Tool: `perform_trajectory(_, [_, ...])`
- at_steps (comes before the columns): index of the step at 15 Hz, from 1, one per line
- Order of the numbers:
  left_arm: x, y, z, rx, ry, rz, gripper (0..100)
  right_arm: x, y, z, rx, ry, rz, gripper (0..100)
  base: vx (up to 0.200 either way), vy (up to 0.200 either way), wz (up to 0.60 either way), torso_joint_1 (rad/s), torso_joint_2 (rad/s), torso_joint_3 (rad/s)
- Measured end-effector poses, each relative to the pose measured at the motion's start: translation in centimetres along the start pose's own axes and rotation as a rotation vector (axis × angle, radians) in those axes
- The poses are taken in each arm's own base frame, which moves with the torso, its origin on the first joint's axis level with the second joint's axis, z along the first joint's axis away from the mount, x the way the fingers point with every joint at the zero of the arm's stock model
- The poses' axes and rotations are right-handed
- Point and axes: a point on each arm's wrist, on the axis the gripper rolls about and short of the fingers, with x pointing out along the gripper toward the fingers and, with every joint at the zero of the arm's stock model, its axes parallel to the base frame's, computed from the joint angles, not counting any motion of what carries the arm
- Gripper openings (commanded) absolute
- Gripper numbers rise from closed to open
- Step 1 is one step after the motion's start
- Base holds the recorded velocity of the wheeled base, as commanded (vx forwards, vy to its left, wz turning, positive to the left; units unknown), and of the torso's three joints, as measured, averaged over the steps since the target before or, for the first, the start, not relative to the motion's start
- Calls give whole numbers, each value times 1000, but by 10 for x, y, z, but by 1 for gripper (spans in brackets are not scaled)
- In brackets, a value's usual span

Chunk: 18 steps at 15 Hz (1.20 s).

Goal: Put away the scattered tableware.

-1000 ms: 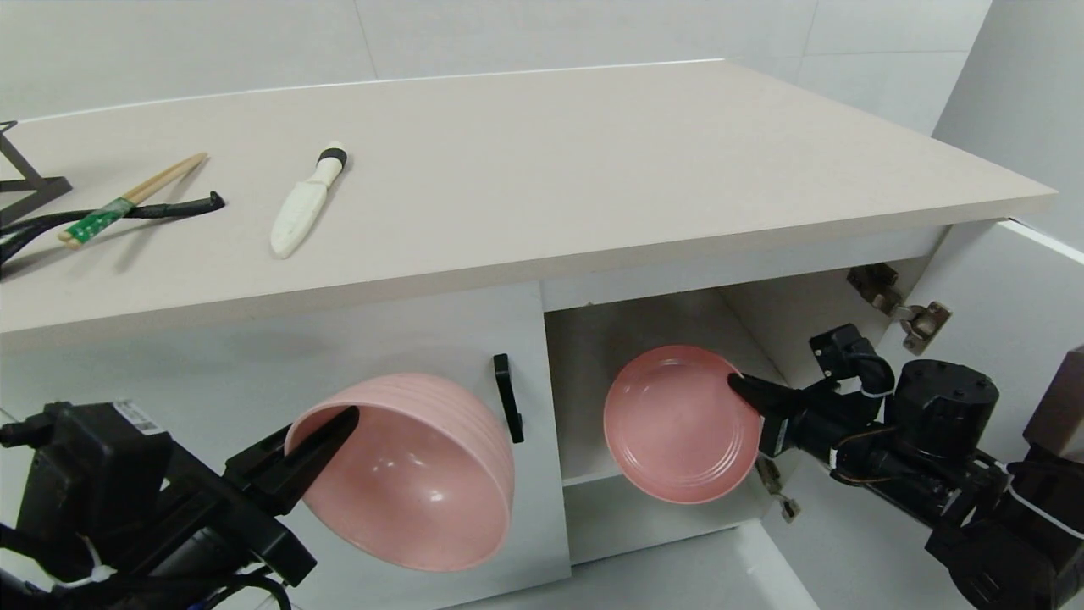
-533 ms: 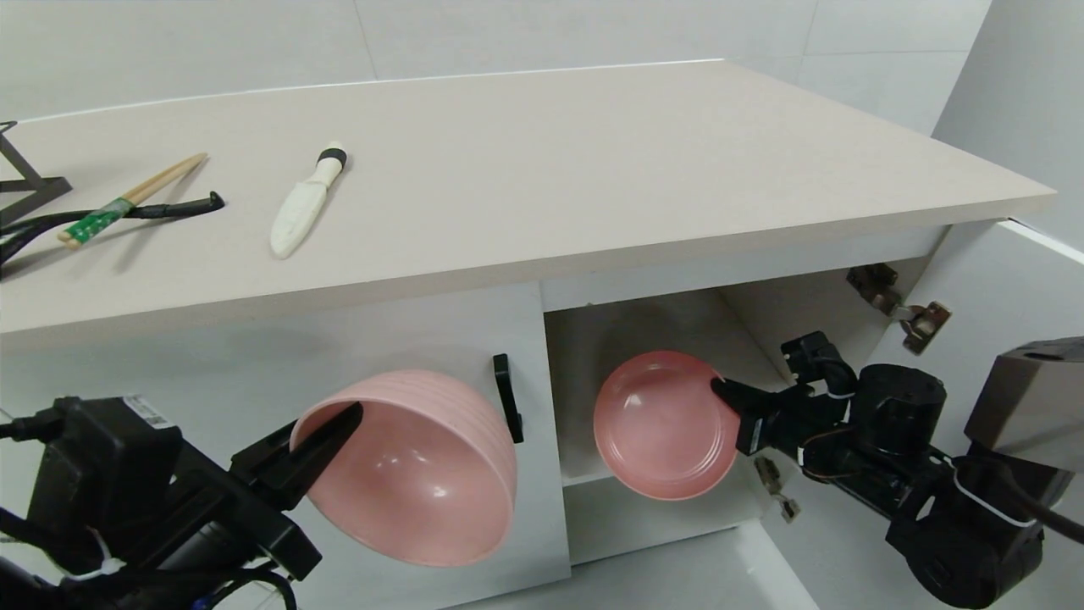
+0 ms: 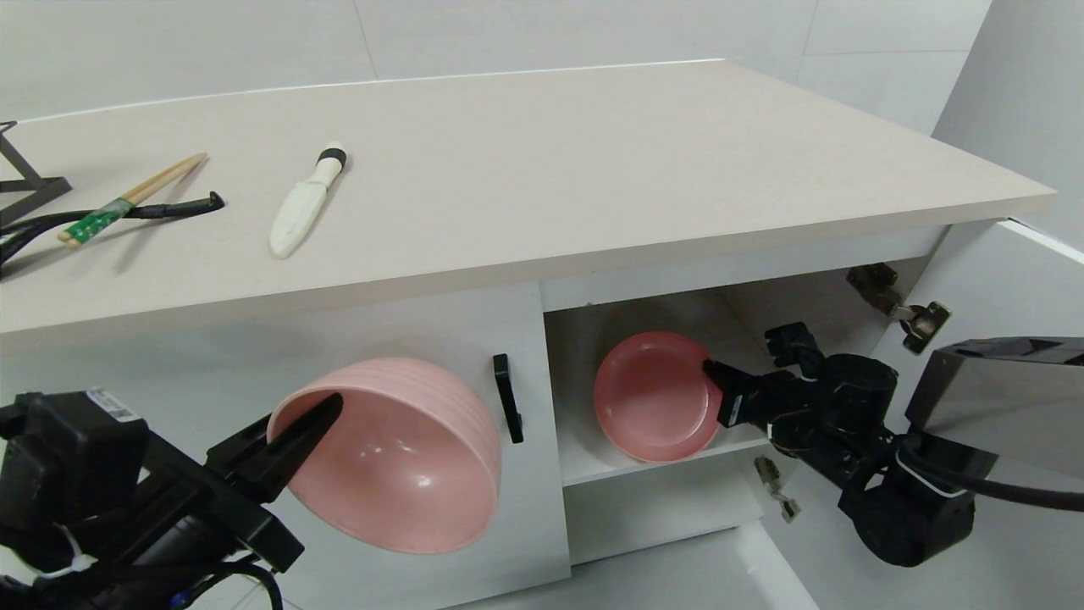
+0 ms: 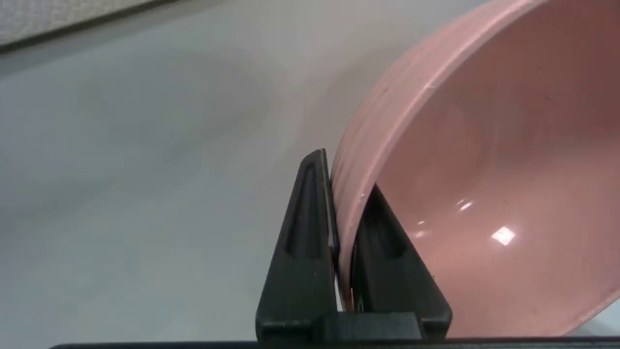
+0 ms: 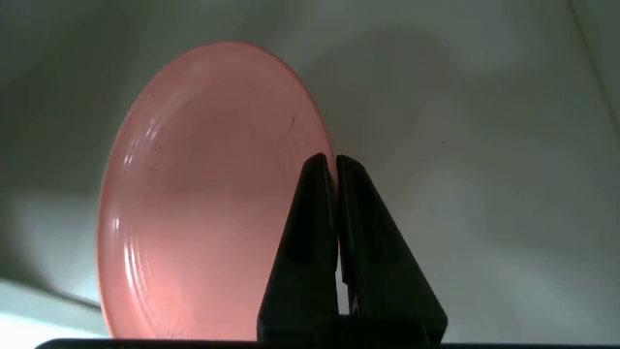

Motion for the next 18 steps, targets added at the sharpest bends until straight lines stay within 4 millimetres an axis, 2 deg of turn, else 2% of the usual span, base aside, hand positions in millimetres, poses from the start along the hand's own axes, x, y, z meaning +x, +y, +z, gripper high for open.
perform_trajectory(5, [1,1,-3,2,15,5,0,17,-16,-17,3,-1,-28,0,0,0,0,0,0,0])
perform_trajectory(10, [3,0,-7,2,39,3,0,35,-30,-23,-1,-41,-45,0,0,0,0,0,0,0])
perform_trajectory(18, [4,0,-8,2,46,2,0,40,-33,-33,0,-32,-50,0,0,0,0,0,0,0])
